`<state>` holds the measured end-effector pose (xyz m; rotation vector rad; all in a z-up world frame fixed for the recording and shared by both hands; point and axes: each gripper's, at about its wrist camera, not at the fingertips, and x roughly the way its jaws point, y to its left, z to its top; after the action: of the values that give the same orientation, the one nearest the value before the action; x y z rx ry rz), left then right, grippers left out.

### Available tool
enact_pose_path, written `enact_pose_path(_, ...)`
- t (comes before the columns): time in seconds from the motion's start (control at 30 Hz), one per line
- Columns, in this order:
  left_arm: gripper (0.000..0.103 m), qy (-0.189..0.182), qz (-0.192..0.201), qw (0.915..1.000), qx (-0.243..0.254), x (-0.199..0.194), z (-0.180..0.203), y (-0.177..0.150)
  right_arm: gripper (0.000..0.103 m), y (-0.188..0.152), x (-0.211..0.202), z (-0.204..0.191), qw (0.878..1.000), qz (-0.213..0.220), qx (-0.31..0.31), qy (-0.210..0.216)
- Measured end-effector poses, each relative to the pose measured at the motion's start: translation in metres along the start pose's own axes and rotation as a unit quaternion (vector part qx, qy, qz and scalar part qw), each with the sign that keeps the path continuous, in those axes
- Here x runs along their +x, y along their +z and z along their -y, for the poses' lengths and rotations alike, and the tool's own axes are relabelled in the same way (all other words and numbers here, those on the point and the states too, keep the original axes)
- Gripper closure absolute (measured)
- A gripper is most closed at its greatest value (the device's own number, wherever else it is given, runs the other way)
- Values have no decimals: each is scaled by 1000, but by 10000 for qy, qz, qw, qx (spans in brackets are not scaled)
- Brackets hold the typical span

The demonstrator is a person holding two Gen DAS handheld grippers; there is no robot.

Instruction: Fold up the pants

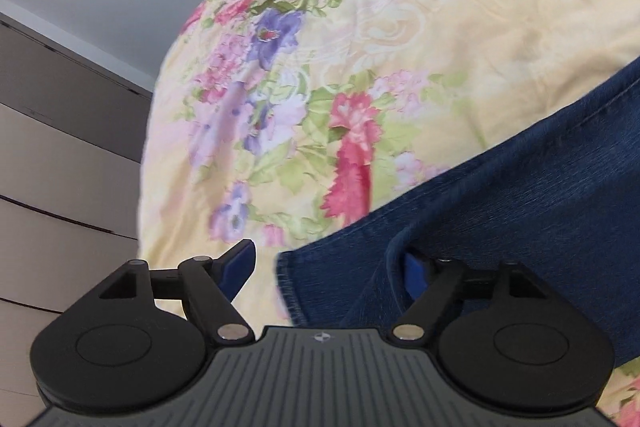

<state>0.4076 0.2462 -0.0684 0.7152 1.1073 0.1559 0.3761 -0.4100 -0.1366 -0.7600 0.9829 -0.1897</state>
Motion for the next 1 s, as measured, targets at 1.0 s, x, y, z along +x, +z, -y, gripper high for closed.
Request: enact_pose_path(1.0,50,-1630,786,8994,-3979,78,-89,-76,91,10,9,-16,9984,-379,-309,-290)
